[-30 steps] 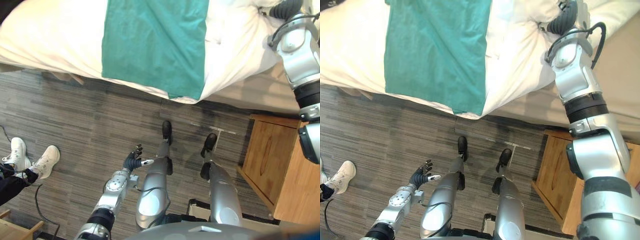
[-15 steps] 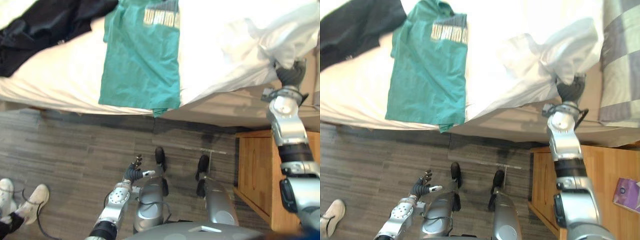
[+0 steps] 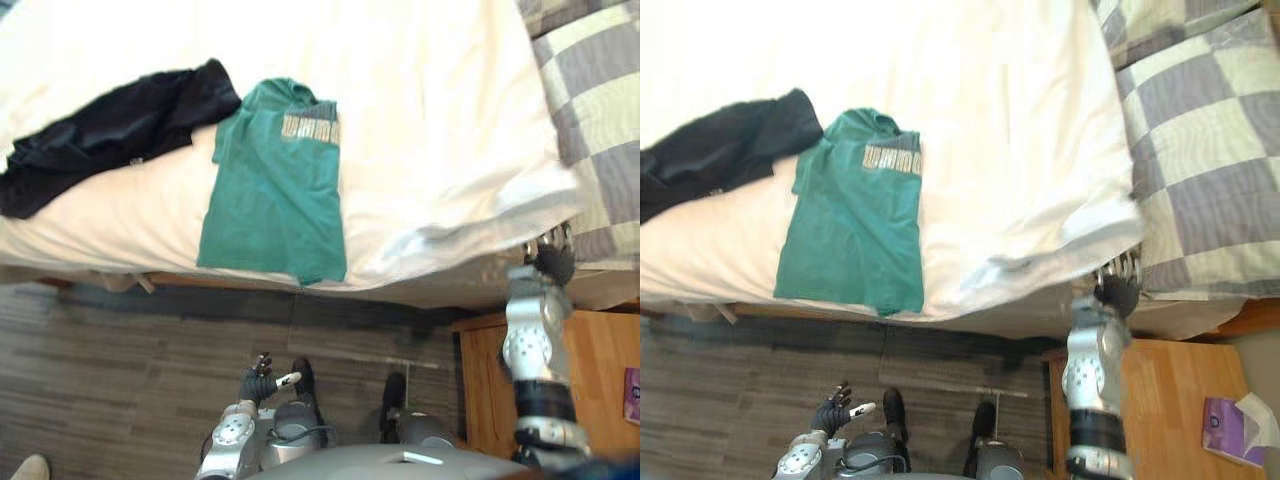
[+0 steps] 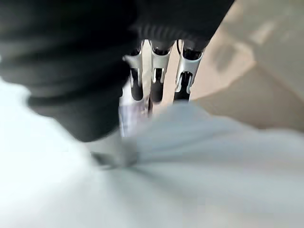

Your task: Tidy the bed and pick cloth on bed and put in laundry

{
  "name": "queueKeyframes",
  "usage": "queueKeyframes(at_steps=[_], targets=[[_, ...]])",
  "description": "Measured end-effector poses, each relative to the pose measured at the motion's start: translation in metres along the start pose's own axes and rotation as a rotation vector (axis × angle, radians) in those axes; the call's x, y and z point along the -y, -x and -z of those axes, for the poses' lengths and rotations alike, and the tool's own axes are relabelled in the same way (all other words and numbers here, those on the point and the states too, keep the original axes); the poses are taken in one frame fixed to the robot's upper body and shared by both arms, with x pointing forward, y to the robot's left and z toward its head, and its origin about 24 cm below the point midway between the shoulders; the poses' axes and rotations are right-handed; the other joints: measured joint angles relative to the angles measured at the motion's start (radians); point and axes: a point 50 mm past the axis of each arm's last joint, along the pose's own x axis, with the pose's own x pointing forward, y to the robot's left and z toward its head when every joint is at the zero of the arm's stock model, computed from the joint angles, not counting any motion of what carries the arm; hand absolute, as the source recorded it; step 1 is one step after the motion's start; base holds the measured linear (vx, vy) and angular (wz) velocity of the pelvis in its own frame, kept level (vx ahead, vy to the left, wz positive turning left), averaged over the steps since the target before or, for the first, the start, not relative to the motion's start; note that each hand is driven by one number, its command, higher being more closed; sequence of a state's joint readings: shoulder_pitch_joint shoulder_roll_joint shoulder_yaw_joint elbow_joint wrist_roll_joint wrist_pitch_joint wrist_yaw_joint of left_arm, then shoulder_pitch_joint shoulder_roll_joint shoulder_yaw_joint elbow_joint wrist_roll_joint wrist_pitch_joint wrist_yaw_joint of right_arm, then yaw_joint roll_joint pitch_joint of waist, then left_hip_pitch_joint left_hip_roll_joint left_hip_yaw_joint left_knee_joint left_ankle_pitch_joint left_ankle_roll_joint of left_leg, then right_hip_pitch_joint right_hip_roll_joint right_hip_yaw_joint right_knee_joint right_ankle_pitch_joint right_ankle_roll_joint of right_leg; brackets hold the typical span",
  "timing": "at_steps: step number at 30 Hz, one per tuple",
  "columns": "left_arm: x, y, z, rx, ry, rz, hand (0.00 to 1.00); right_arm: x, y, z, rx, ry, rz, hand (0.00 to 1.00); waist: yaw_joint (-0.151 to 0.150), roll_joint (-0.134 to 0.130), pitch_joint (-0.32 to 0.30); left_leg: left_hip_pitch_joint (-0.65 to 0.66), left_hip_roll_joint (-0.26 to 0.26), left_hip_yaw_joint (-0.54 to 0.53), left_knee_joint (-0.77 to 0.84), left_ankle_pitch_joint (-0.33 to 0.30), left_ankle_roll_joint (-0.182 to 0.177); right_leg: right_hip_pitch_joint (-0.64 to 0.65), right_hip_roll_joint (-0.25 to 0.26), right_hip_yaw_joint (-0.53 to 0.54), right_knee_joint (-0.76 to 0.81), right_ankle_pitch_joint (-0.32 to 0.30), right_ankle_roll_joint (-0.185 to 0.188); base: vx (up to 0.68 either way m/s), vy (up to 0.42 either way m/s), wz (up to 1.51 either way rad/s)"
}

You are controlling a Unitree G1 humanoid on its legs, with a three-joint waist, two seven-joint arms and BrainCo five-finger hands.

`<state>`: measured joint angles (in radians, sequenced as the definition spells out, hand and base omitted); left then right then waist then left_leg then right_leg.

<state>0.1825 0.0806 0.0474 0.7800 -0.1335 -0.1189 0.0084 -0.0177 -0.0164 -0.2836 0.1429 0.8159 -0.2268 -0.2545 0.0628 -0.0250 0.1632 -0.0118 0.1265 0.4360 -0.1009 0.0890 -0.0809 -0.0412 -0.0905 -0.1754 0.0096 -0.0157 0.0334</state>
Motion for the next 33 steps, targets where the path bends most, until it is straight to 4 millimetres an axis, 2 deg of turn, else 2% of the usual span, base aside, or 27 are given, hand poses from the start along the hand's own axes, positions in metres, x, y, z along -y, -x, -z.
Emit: queueKeyframes(at_steps=[1, 2, 3, 6, 9, 12, 13, 16, 18, 19, 25, 26, 28, 33], targets=[[0.001, 0.003, 0.009, -0.026, 0.037, -0.011, 0.0, 0.019, 0.013, 0.007, -0.018, -0.005, 0.052, 0.0, -0.011, 0.006, -0.022, 0.021, 0.001, 0.015, -0.003, -0.012, 0.004, 0.018, 0.0, 0.0, 0.0, -0.009, 0.002, 0.06, 0.004, -0.17], [0.0, 0.004, 0.012, -0.037, 0.051, -0.02, 0.0, 0.026, 0.017, 0.009, -0.026, -0.002, 0.076, 0.0, -0.016, 0.01, -0.028, 0.03, 0.002, 0.026, -0.004, -0.019, 0.009, 0.025, 0.001, 0.0, 0.001, -0.014, 0.001, 0.04, 0.01, -0.13], [-0.001, 0.005, 0.017, -0.052, 0.074, -0.031, 0.0, 0.043, 0.027, 0.014, -0.042, 0.011, 0.132, 0.0, -0.025, 0.015, -0.04, 0.047, 0.003, 0.038, -0.004, -0.026, 0.011, 0.038, 0.001, 0.005, 0.001, -0.017, 0.001, 0.04, 0.018, -0.19], [-0.001, 0.008, 0.026, -0.079, 0.104, -0.05, 0.0, 0.084, 0.051, 0.029, -0.113, 0.052, 0.277, 0.0, -0.034, 0.018, -0.069, 0.074, 0.003, 0.065, -0.004, -0.048, 0.009, 0.058, 0.002, 0.021, 0.0, -0.027, 0.002, 0.0, 0.013, -0.16], [-0.001, 0.009, 0.031, -0.116, 0.128, -0.062, 0.0, 0.112, 0.067, 0.04, -0.175, 0.106, 0.407, 0.0, -0.046, 0.019, -0.084, 0.1, 0.004, 0.096, -0.005, -0.059, 0.012, 0.08, 0.001, 0.033, -0.01, -0.027, 0.003, 0.01, 0.018, -0.13], [-0.002, 0.009, 0.037, -0.181, 0.157, -0.075, 0.0, 0.133, 0.079, 0.041, -0.198, 0.14, 0.52, 0.0, -0.048, 0.021, -0.105, 0.11, 0.003, 0.11, -0.005, -0.069, 0.014, 0.088, 0.001, 0.044, -0.015, -0.029, 0.006, 0.02, 0.012, -0.11], [-0.002, 0.009, 0.038, -0.192, 0.17, -0.076, 0.0, 0.135, 0.08, 0.04, -0.193, 0.144, 0.533, 1.0, -0.048, 0.022, -0.107, 0.111, 0.003, 0.111, -0.005, -0.07, 0.013, 0.088, 0.001, 0.045, -0.017, -0.03, 0.006, 0.04, 0.01, -0.06], [-0.003, 0.009, 0.041, -0.234, 0.204, -0.085, 0.0, 0.137, 0.082, 0.036, -0.176, 0.225, 0.546, 1.0, -0.048, 0.02, -0.111, 0.12, 0.003, 0.117, -0.005, -0.074, 0.005, 0.098, 0.002, 0.048, -0.026, -0.03, 0.006, 0.05, 0.005, -0.04], [-0.003, 0.009, 0.041, -0.251, 0.204, -0.082, 0.0, 0.129, 0.077, 0.034, -0.158, 0.253, 0.504, 1.0, -0.048, 0.018, -0.114, 0.13, 0.002, 0.118, -0.005, -0.074, 0.006, 0.108, 0.001, 0.048, -0.028, -0.026, 0.002, 0.06, 0.005, -0.01], [-0.003, 0.009, 0.042, -0.259, 0.203, -0.082, 0.0, 0.118, 0.072, 0.03, -0.137, 0.262, 0.453, 1.0, -0.048, 0.018, -0.115, 0.136, 0.002, 0.118, -0.005, -0.074, 0.006, 0.116, 0.001, 0.048, -0.03, -0.026, 0.002, 0.07, 0.004, -0.01], [-0.001, 0.01, 0.043, -0.291, 0.174, -0.081, 0.0, 0.014, 0.034, -0.005, 0.024, 0.157, -0.018, 1.0, -0.054, -0.007, -0.146, 0.137, 0.007, 0.116, -0.003, -0.072, 0.004, 0.118, 0.005, 0.048, -0.037, -0.023, 0.003, 0.05, -0.009, 0.02], [-0.002, 0.01, 0.043, -0.291, 0.167, -0.079, 0.0, 0.007, 0.033, -0.007, 0.031, 0.132, -0.05, 1.0, -0.054, -0.008, -0.147, 0.137, 0.007, 0.114, -0.003, -0.07, 0.004, 0.118, 0.005, 0.047, -0.037, -0.023, 0.004, 0.03, -0.013, 0.07], [-0.002, 0.01, 0.043, -0.295, 0.162, -0.081, 0.0, -0.019, 0.027, -0.014, 0.026, 0.015, -0.197, 1.0, -0.056, -0.008, -0.148, 0.135, 0.01, 0.11, -0.003, -0.065, 0.004, 0.117, 0.009, 0.046, -0.037, -0.013, 0.011, 0.0, -0.012, 0.02], [-0.003, 0.01, 0.043, -0.306, 0.123, -0.067, 0.0, -0.055, 0.019, -0.018, -0.036, -0.216, -0.334, 1.0, -0.054, -0.012, -0.147, 0.101, 0.01, 0.088, -0.004, -0.059, 0.008, 0.093, 0.011, 0.048, -0.039, -0.009, 0.005, -0.08, -0.033, 0.02]])
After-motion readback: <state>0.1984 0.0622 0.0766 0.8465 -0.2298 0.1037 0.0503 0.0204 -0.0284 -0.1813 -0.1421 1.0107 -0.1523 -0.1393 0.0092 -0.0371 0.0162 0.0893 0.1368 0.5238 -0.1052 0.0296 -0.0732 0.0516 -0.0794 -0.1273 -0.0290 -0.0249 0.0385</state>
